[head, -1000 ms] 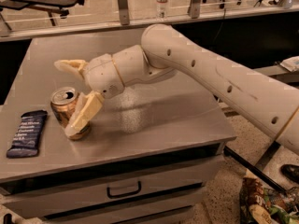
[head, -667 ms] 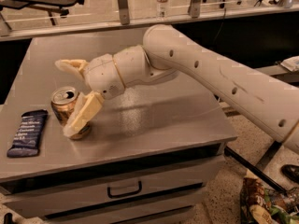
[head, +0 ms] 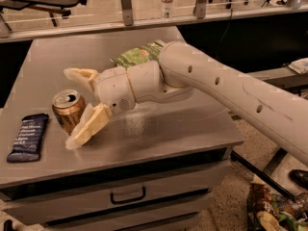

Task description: Pick orange can

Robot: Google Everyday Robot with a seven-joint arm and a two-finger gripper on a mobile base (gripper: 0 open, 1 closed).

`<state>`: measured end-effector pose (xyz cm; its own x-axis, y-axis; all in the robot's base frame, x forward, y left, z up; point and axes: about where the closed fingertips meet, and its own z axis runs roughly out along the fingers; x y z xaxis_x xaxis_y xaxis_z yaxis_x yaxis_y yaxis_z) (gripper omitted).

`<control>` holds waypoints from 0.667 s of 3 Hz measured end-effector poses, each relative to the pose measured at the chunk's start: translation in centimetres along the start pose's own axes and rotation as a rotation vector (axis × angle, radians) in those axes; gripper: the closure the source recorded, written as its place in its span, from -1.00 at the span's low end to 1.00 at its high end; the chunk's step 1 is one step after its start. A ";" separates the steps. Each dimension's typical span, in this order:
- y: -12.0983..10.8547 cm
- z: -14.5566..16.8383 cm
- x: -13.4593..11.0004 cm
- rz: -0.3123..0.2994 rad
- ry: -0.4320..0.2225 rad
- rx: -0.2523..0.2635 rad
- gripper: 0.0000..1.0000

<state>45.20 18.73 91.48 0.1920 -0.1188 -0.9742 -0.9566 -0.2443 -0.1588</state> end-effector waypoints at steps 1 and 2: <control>0.3 -0.1 -0.2 0.003 -0.023 0.002 -1.00; 0.4 0.1 -0.2 0.002 -0.023 -0.002 -0.71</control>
Offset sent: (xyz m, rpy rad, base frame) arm -0.0027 -0.0015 0.0012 0.0212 0.0085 0.0015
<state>44.79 18.73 91.65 0.1851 -0.0973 -0.9779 -0.9565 -0.2460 -0.1566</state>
